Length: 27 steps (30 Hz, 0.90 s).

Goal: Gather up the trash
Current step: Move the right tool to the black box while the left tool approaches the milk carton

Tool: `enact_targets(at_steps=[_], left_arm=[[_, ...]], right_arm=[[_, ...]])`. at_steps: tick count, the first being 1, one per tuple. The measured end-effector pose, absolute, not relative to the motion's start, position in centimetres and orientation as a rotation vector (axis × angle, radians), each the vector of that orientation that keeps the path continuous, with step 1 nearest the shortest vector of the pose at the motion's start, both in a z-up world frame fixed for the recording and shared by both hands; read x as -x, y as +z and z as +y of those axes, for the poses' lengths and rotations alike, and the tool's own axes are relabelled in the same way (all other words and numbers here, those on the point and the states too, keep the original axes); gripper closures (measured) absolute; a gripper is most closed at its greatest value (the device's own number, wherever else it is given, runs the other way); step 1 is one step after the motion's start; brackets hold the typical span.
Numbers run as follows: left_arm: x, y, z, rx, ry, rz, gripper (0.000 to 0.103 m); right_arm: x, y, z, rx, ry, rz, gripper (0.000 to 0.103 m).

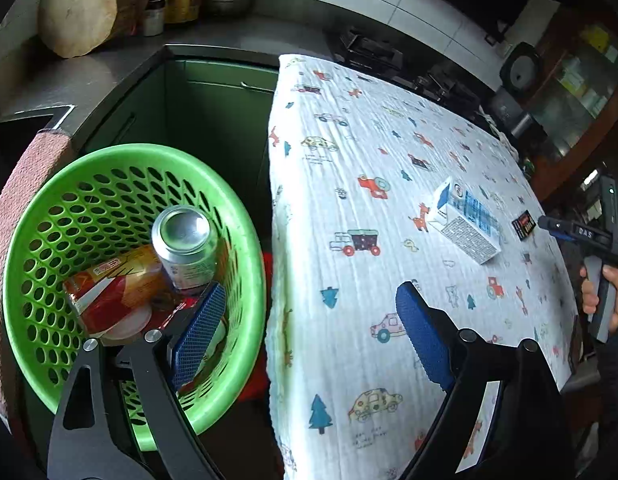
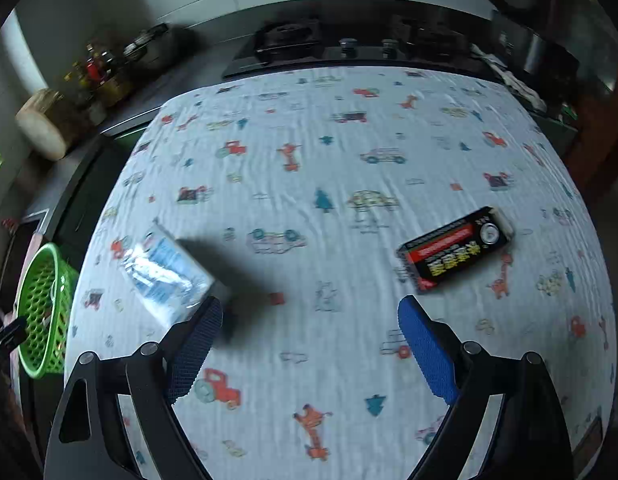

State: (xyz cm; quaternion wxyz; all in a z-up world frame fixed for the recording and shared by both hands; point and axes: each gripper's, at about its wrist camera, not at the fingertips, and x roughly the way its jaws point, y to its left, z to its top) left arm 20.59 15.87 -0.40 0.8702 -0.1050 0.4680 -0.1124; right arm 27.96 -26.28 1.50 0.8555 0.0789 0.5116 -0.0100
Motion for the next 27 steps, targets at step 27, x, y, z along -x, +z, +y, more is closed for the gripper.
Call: enact_targets(at_steps=[27], left_arm=[[-23.3, -2.1, 12.5, 0.182, -0.346, 1.009, 0.015]], right_arm=[[-35.5, -3.9, -36.2, -0.421, -0.508, 1.149, 0.027]])
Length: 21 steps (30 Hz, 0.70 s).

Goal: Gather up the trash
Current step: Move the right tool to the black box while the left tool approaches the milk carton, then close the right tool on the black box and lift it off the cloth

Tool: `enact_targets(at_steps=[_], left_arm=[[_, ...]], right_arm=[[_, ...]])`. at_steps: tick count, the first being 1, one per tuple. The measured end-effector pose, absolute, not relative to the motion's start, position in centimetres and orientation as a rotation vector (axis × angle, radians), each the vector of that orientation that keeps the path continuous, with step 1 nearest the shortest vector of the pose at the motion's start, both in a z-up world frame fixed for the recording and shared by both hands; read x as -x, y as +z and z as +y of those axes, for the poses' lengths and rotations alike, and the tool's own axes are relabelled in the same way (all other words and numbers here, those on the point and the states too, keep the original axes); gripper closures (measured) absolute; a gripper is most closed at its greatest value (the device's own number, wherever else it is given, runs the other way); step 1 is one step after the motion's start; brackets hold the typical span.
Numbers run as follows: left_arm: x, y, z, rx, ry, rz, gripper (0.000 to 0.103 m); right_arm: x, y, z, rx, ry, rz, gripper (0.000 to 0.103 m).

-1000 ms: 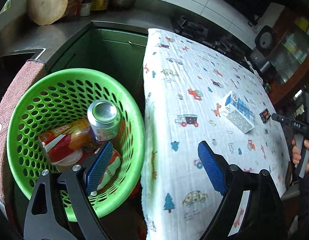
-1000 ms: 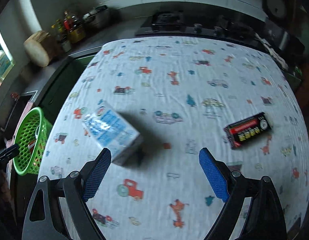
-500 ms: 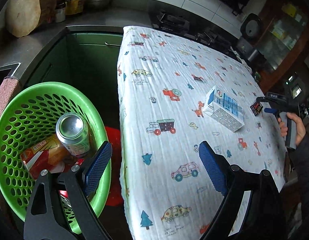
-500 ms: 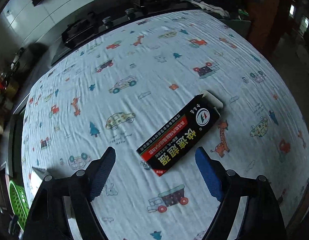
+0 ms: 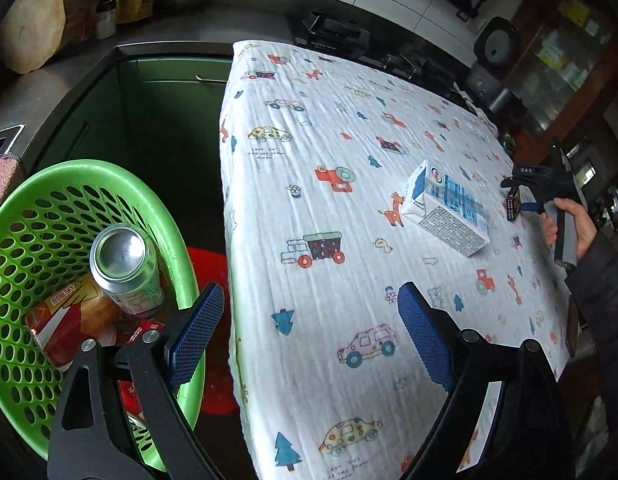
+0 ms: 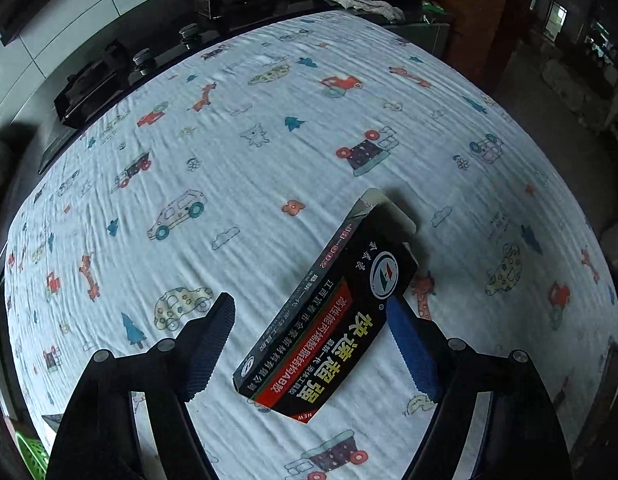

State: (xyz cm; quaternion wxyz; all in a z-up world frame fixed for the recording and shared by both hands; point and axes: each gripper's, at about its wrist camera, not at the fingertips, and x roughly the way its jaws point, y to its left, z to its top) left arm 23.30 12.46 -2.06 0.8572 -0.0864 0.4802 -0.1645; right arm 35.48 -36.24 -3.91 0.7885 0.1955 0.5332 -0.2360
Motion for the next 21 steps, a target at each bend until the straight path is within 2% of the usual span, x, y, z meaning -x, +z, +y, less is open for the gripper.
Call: enact_targets(at_steps=[8, 13, 21], left_arm=[[-23.0, -2.3, 12.4, 0.178, -0.349, 1.018, 0.015], [-22.9, -2.1, 12.8, 0.189, -0.339, 1.018, 0.015], [-22.6, -2.0, 11.9, 0.188, -0.353, 1.027, 0.015]], right_arm=[[-34.5, -4.8, -37.1, -0.488, -0.492, 1.15, 0.027], [-33.5, -5.1, -37.6, -0.507, -0.482, 1.157, 0.037], [-32.1, -4.8, -38.4, -0.586, -0.411, 1.133, 0.04]])
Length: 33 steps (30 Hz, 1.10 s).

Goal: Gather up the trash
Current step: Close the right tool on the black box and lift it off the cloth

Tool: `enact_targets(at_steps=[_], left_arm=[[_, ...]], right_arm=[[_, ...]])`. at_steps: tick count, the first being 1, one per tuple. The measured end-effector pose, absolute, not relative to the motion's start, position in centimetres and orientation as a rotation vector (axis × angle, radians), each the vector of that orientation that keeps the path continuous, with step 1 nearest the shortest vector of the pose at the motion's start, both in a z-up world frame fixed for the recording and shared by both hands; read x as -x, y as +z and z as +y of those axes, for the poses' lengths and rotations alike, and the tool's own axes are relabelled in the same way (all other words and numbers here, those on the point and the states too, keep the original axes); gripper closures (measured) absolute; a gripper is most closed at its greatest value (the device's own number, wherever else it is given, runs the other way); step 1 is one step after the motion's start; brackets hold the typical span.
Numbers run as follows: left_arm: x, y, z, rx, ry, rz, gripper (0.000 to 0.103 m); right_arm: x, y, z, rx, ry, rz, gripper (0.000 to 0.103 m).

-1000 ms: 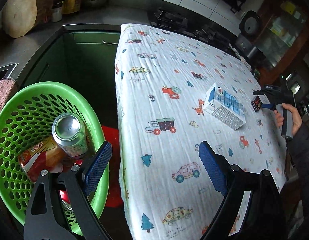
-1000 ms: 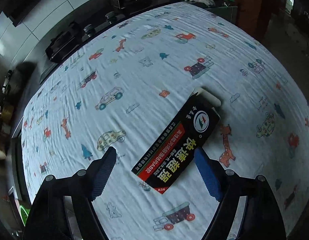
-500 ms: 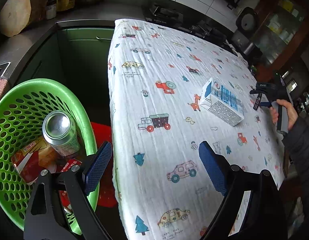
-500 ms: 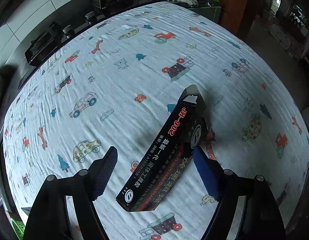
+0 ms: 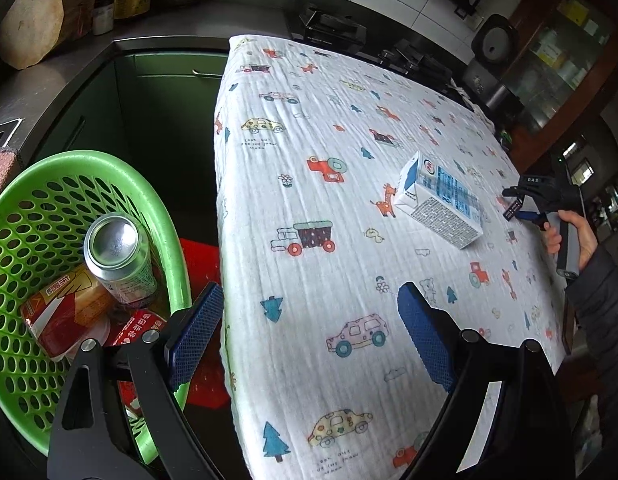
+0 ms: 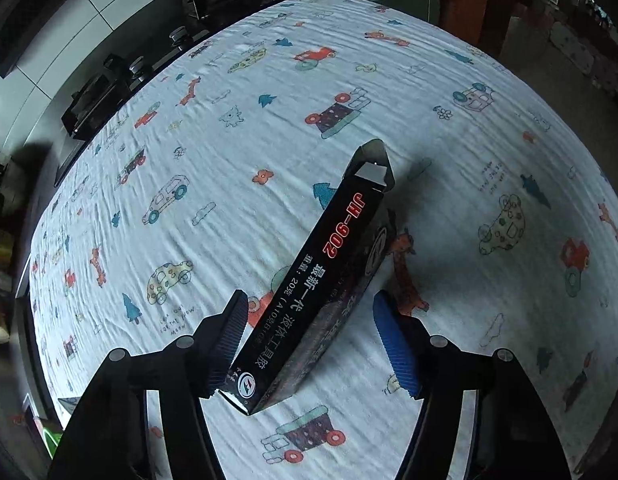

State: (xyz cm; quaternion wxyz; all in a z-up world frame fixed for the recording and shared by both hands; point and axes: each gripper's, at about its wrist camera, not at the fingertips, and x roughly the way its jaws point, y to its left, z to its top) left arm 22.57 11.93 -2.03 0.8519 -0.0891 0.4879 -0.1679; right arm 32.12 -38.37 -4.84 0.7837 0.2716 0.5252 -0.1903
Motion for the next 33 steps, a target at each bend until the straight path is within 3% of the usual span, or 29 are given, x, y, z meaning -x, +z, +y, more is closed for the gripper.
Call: enact_targets(at_steps=[33], left_arm=[[-22.4, -1.9, 9.4, 0.169, -0.392, 1.038, 0.014]], right_arm=[[-29.5, -4.1, -39.3, -0.537, -0.381, 1.169, 0.039]])
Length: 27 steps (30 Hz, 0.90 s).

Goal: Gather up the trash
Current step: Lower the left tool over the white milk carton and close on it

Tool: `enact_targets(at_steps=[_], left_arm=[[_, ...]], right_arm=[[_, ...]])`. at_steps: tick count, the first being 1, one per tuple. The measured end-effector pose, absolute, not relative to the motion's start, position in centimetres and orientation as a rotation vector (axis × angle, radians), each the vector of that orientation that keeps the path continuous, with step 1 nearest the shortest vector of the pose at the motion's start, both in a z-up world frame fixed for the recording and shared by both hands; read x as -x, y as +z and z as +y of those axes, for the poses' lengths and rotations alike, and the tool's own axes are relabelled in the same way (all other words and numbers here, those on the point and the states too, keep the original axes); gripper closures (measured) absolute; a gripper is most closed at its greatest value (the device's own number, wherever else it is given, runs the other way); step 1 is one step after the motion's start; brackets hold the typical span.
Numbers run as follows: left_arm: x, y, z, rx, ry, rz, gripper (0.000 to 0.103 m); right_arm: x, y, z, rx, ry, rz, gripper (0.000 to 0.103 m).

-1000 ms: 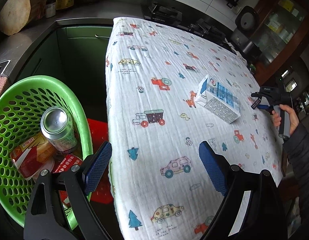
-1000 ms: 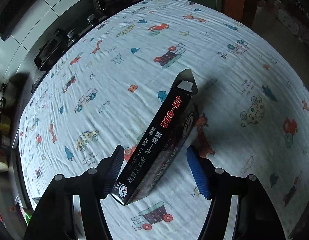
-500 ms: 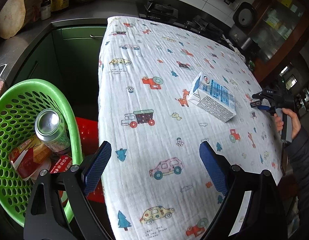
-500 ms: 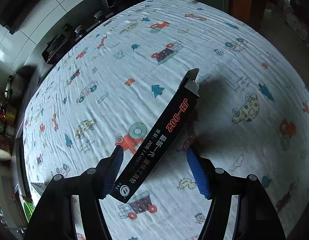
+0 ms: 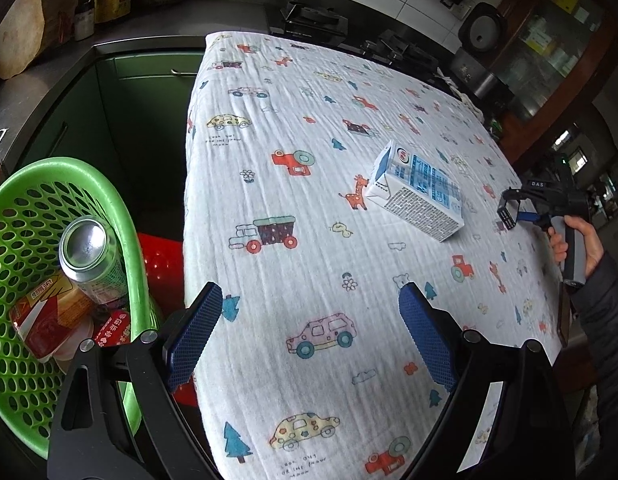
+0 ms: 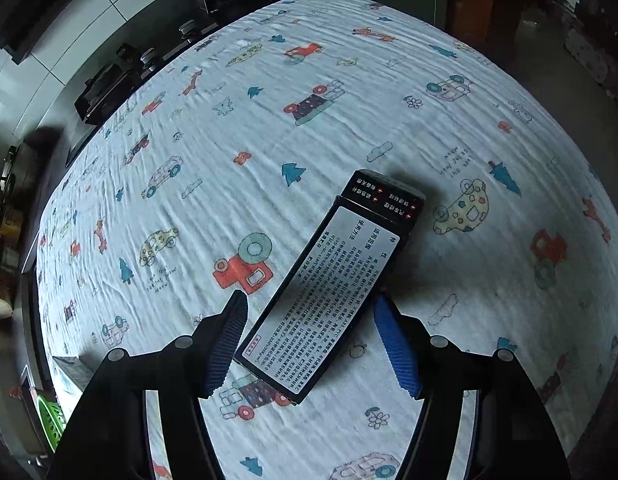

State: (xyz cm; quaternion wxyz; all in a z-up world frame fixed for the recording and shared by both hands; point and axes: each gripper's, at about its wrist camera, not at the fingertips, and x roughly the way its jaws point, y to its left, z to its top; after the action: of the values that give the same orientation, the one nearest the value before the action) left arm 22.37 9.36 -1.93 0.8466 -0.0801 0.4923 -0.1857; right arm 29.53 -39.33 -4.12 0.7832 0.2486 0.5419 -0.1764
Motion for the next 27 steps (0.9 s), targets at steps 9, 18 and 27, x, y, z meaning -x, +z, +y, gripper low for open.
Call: enact_targets(at_steps=[9, 18, 27], left_arm=[[-22.1, -1.5, 8.5, 0.187, -0.396, 1.048, 0.014], [-23.5, -1.2, 4.2, 0.321, -0.37, 1.111, 0.013], [-26.6, -2.2, -2.7, 0.452, -0.227, 1.158, 0.011]], right_arm=[[-30.5, -4.9, -38.4, -0.464, -0.468, 1.181, 0.047], [-28.2, -4.6, -39.1, -0.427, -0.356, 1.161, 0.057], [-26.3, -4.7, -40.9, -0.418, -0.177, 1.172, 0.057]])
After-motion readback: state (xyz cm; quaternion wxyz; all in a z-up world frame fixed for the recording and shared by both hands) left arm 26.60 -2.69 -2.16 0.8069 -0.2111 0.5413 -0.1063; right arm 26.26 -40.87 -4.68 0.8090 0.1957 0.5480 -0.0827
